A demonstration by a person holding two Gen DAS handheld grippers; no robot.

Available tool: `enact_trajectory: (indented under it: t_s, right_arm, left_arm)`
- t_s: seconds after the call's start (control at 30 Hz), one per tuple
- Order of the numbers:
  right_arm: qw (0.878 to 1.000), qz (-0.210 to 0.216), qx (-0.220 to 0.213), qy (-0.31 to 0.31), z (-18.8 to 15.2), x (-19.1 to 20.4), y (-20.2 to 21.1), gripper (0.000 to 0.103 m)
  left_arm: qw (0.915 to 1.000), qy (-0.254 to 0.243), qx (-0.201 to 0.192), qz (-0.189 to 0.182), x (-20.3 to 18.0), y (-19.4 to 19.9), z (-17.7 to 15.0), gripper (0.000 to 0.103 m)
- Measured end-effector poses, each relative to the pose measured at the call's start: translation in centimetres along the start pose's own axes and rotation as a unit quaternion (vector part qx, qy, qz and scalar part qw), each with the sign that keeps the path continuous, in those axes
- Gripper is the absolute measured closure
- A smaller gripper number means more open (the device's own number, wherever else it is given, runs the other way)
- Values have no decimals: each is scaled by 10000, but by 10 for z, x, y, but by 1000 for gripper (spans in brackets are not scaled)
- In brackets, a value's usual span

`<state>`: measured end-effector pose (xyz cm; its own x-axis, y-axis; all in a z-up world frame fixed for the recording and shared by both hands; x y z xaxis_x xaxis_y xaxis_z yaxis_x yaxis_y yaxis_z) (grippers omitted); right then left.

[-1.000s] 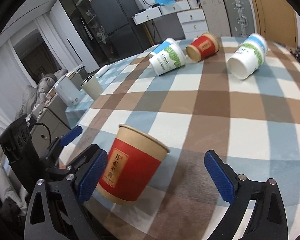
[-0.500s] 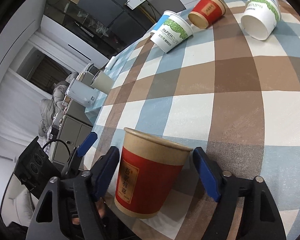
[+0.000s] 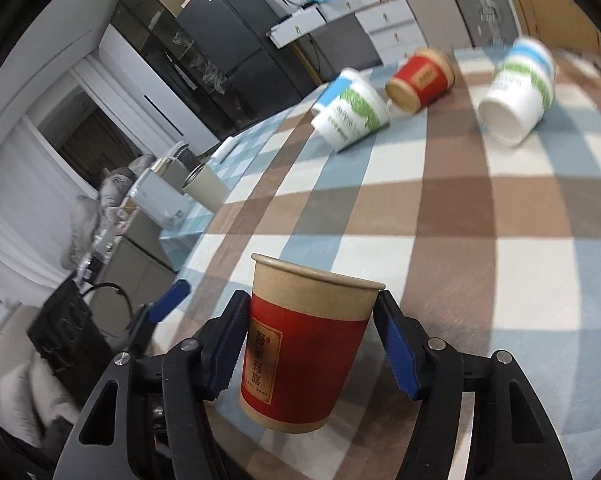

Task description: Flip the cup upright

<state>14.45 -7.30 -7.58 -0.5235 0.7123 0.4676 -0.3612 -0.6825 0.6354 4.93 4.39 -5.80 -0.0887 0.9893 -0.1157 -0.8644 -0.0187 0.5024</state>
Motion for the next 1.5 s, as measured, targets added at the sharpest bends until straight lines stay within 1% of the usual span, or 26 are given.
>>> enact_trajectory:
  t_s: [0.07, 0.13, 0.2, 0.47, 0.7, 0.8, 0.93, 1.07, 1.13, 1.27, 1.37, 1.5]
  right_arm:
    - [9988, -252, -252, 323, 3, 2, 6, 39]
    - [9950, -568, -484, 662, 7, 6, 9, 39]
    - [9914, -780, -594, 865, 9, 6, 8, 39]
    - [9880, -1014, -612, 989, 15, 2, -6, 40]
    - [9816, -1289, -801, 1157, 26, 9, -13, 40]
    - [9794, -1335, -863, 1247, 28, 11, -15, 40]
    - [9791, -1302, -797, 1347, 23, 14, -17, 40]
    - [9789, -1198, -743, 1482, 16, 18, -10, 42]
    - [9789, -1069, -670, 1608, 10, 21, -5, 42]
    - [9756, -977, -607, 1868, -5, 25, 5, 43]
    - [9715, -991, -666, 2048, -14, 28, 10, 45]
    - [9647, -1087, -984, 2186, -23, 31, 13, 45]
  left_arm:
    - [10000, 5, -59, 35, 0, 2, 2, 1]
    - [10000, 32, -76, 55, 0, 3, 4, 1]
    - [9999, 74, -79, 61, 1, 3, 4, 1]
    - [10000, 59, -62, 42, 0, 2, 5, 1]
    - [10000, 22, -63, 41, -3, 2, 5, 1]
    - [10000, 26, -65, 38, -3, 2, 5, 1]
    - [10000, 12, -73, 44, -4, 2, 6, 1]
    - [10000, 21, -70, 42, -3, 3, 6, 1]
    - [10000, 24, -65, 37, -3, 2, 5, 1]
    - [10000, 16, -70, 47, -4, 2, 5, 1]
    - [10000, 19, -72, 41, -3, 2, 5, 1]
    - [10000, 21, -70, 38, -3, 3, 5, 1]
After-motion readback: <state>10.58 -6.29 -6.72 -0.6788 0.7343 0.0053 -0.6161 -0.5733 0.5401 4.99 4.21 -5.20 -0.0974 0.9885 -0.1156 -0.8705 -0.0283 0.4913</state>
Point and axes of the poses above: each gripper's, at about its wrist camera, not at the fingertips, and y roughly against the way its jaws point, x to its left, z to its top, the point moved 7 cm from there along -y, roughly the way its jaws point
